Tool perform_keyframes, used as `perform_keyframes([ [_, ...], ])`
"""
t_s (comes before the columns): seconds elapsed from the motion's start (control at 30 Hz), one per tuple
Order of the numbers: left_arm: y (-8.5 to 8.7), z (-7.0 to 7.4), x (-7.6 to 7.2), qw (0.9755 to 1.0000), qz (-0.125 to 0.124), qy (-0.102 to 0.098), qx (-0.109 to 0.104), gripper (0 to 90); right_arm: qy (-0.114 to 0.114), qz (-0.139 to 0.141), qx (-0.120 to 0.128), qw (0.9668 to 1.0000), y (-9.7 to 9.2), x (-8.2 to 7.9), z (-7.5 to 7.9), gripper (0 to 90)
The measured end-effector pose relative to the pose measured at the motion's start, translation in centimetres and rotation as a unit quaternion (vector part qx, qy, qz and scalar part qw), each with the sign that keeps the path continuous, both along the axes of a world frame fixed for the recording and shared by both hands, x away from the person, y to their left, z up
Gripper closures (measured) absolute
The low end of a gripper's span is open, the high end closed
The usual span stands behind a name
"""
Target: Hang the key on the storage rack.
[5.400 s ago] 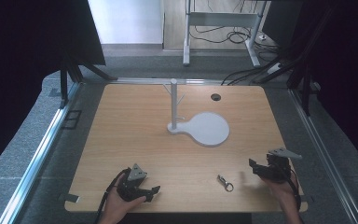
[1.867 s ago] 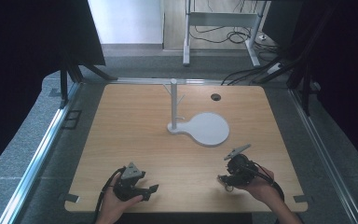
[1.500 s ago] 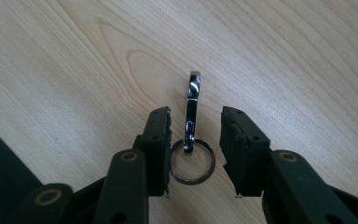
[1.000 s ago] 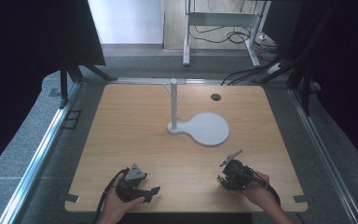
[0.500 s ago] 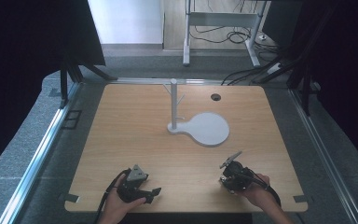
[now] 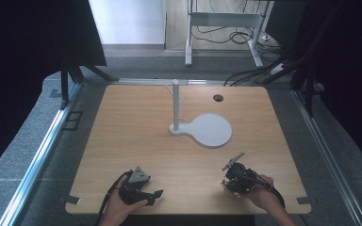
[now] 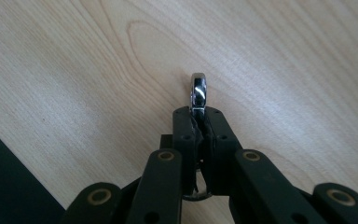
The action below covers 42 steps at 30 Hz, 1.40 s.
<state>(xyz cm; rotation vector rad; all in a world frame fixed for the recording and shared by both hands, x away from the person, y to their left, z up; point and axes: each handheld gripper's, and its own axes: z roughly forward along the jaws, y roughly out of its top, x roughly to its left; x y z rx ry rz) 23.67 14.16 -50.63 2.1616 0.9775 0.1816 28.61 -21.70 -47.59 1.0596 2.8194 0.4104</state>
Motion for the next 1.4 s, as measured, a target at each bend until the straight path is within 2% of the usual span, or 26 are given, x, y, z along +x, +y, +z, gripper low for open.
perform_keyframes([
  [0.13,0.0,0.0,0.0,1.0,0.001,0.001,0.001,25.9,-0.012,0.003,0.002,0.9999,0.0,0.0,0.6,84.8],
  [0.17,0.0,0.0,0.0,1.0,0.001,0.001,0.0,25.9,-0.021,0.006,0.002,0.9998,0.1,0.1,1.2,84.8],
  [0.43,0.1,0.0,0.0,1.0,0.001,0.002,0.001,25.9,-0.04,0.01,0.009,0.9991,0.2,0.4,3.0,84.8],
  [0.6,0.1,0.0,0.1,1.0,0.002,0.002,0.001,25.9,-0.056,0.006,0.015,0.9983,0.4,1.1,4.1,84.8],
  [0.93,0.2,0.0,0.1,1.0,0.004,0.004,0.001,26.0,-0.074,0.009,0.022,0.997,0.9,2.3,5.8,84.8],
  [1.4,0.0,-0.1,0.1,1.0,0.003,0.006,0.003,26.0,-0.085,0.014,0.036,0.9956,2.4,4.2,6.7,84.8],
])
